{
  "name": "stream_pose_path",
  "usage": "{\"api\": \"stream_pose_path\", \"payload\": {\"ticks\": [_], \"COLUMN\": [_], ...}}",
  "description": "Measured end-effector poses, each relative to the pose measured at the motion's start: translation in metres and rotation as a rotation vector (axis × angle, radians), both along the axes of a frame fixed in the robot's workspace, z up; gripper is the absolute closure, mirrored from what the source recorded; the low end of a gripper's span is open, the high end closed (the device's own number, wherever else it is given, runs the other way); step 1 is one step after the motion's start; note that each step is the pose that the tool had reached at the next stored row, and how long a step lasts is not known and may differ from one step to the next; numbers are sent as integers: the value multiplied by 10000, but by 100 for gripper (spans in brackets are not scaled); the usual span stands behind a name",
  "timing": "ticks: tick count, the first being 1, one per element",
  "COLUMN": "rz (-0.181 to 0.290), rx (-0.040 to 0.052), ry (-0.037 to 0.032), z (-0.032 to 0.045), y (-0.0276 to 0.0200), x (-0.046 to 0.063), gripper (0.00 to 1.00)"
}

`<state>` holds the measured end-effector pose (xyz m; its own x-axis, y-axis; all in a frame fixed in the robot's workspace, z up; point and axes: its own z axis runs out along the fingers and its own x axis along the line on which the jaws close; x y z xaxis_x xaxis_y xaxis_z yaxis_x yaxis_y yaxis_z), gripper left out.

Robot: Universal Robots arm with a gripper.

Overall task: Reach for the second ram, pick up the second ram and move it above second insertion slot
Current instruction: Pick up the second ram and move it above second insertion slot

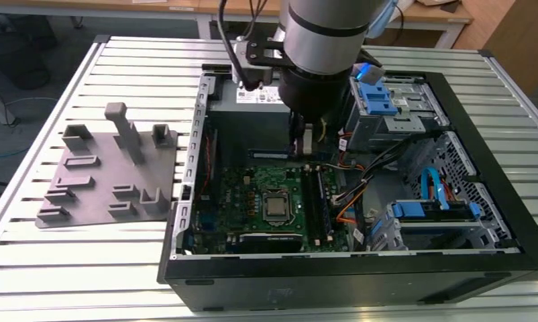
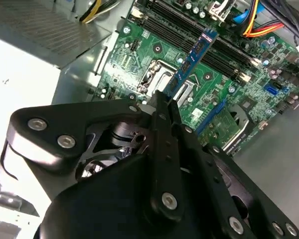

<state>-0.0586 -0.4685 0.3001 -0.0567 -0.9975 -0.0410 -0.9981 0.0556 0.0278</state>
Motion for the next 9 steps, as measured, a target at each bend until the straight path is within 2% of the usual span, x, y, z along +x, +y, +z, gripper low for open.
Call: {"api": "stream_pose_path", "payload": {"ticks": [3, 7, 9], "rz": [-17, -17, -18], "rx": [-2, -3, -4], "ry": [-1, -2, -2], "z": [-51, -119, -129], "y": [-36, -71, -75], "x": [19, 107, 107], "gripper": [86, 86, 86]}}
